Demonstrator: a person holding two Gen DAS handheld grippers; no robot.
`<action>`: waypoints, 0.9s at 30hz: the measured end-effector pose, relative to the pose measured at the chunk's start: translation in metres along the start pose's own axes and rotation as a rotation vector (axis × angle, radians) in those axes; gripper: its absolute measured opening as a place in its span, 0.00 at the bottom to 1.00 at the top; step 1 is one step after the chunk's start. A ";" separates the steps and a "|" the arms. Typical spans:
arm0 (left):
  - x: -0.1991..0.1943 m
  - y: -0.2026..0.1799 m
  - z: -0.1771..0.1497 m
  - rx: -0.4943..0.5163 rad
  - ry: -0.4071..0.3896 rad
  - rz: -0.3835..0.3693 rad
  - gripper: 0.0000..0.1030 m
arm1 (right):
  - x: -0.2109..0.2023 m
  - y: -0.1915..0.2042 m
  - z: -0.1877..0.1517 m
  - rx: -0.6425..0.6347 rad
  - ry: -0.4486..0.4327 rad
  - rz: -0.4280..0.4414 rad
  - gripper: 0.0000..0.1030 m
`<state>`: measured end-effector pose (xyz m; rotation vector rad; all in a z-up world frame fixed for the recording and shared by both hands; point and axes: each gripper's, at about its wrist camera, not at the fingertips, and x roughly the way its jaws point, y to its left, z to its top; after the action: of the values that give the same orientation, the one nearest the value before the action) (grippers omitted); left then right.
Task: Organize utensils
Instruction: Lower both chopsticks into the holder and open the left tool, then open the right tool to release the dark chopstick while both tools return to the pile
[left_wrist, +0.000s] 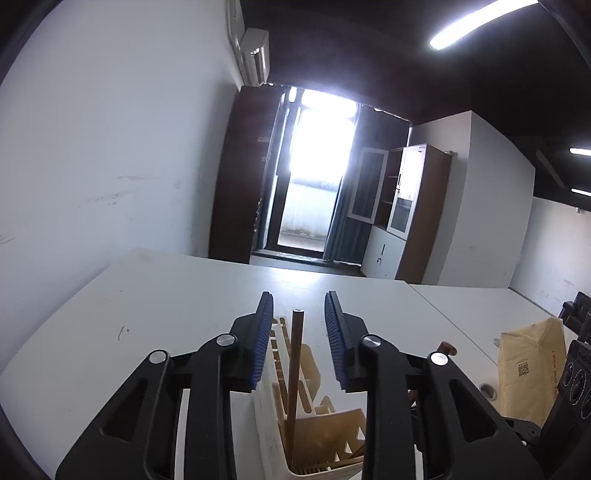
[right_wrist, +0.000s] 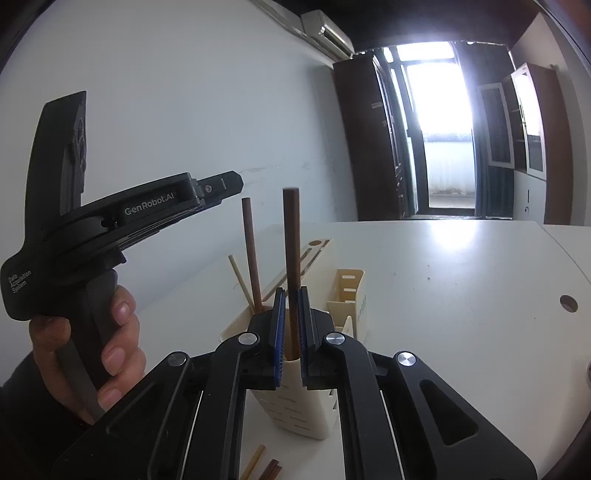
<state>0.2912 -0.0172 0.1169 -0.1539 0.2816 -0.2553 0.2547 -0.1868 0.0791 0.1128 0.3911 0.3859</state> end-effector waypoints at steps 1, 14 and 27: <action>-0.003 0.000 0.001 0.000 0.005 -0.006 0.40 | -0.002 -0.001 0.001 0.005 -0.002 -0.001 0.13; -0.078 0.024 -0.048 0.050 0.174 0.073 0.94 | -0.069 -0.021 -0.019 0.085 -0.082 -0.107 0.81; -0.080 0.057 -0.185 -0.099 0.536 0.071 0.94 | -0.074 -0.013 -0.115 0.199 0.174 -0.152 0.81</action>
<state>0.1755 0.0376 -0.0488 -0.1718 0.8308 -0.2087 0.1505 -0.2237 -0.0034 0.2429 0.6064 0.2059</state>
